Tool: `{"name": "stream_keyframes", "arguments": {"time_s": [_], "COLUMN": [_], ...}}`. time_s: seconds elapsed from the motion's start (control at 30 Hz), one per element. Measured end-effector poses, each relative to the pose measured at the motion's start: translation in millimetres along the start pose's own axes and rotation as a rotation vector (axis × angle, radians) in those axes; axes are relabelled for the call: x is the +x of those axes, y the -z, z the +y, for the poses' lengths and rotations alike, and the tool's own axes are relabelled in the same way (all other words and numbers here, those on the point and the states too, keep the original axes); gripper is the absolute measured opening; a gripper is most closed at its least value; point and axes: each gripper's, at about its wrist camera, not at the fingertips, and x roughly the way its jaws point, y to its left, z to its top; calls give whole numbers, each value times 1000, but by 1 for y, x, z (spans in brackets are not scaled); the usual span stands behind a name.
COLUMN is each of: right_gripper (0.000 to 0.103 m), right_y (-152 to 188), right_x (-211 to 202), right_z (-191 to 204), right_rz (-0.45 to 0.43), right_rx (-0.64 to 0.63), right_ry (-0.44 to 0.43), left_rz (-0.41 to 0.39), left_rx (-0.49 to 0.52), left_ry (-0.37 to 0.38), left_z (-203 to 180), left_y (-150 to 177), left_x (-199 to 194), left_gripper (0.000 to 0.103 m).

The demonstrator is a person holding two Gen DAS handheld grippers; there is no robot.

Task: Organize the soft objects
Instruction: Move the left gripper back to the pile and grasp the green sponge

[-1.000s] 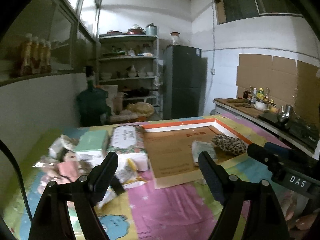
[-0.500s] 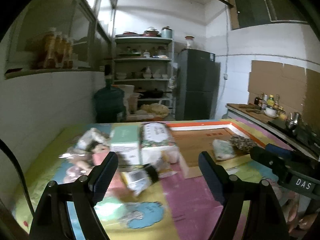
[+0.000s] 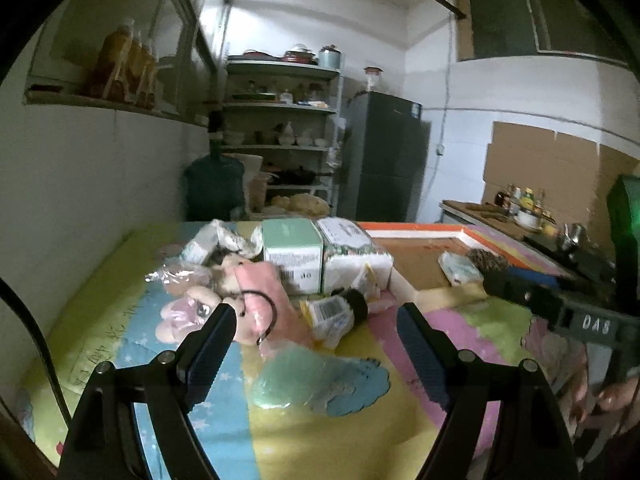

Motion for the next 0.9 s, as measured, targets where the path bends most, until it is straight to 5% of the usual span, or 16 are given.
{"name": "stream_keyframes", "arguments": {"time_s": [0.33, 0.67, 0.9], "right_gripper": [70, 70, 70], "right_y": [7, 10, 11], "right_x": [12, 20, 26], "right_z": [5, 6, 5], "right_rz": [32, 51, 60], "right_rx": [-10, -11, -9], "right_ry": [-6, -8, -10], "left_rz": [71, 181, 187], "left_rx": [174, 180, 170], "left_ry": [91, 151, 168], "left_z": [16, 23, 17], "left_y": [14, 25, 29], "left_x": [23, 53, 58], "left_gripper": [83, 83, 58]}}
